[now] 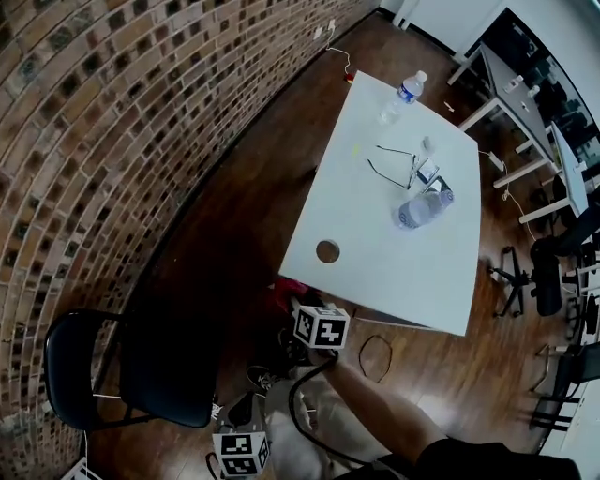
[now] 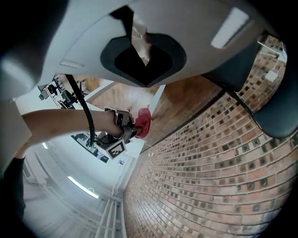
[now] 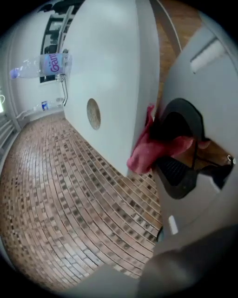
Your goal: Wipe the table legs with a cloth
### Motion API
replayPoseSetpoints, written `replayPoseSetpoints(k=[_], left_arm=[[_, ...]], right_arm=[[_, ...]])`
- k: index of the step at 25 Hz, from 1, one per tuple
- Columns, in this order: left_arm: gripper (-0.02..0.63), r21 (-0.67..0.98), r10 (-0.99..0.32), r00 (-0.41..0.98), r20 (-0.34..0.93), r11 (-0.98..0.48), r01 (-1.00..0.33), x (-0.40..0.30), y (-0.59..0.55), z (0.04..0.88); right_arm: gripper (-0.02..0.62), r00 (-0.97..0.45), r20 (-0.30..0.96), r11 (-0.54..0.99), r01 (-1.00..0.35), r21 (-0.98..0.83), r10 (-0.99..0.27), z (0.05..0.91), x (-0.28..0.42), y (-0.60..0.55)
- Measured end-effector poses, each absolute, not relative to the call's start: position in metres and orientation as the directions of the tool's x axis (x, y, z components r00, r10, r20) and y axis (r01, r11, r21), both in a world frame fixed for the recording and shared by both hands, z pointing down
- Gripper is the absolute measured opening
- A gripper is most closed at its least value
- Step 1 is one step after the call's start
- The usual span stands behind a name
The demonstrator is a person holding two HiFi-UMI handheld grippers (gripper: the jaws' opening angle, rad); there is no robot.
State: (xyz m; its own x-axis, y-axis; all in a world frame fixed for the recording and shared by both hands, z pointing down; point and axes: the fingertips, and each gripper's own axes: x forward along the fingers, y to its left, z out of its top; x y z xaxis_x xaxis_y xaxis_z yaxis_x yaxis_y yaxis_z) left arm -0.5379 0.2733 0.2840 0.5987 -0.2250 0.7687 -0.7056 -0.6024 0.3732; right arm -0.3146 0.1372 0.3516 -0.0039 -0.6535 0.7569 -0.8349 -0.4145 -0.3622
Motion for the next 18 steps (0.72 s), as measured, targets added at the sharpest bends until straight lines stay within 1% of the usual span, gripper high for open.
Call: replayPoseSetpoints(k=[5,10,14,18], left_arm=[[0.000,0.395,-0.255,0.610,0.750,-0.567,-0.723,-0.527,0.250,0.325],[0.000,0.451,-0.300,0.619,0.726,-0.473,-0.757,-0.502,0.221,0.383],[0.000,0.490,-0.268,0.630,0.729,-0.437,-0.754,-0.481,0.207,0.452],[0.000,0.483,-0.234,0.610,0.757,-0.427,-0.764,-0.475,0.192,0.527]], right_arm=[[0.103,0.013,0.773,-0.435,-0.832,-0.343,-0.634,0.405,-0.310,0.131],[0.103,0.006,0.805,-0.427,-0.850,-0.309,-0.593,0.484,-0.314,0.129],[0.103,0.030,0.835,-0.423,-0.872,-0.247,-0.549,0.552,-0.314,0.130],[0.103,0.038,0.850,-0.424,-0.878,-0.223,-0.525,0.627,-0.314,0.127]])
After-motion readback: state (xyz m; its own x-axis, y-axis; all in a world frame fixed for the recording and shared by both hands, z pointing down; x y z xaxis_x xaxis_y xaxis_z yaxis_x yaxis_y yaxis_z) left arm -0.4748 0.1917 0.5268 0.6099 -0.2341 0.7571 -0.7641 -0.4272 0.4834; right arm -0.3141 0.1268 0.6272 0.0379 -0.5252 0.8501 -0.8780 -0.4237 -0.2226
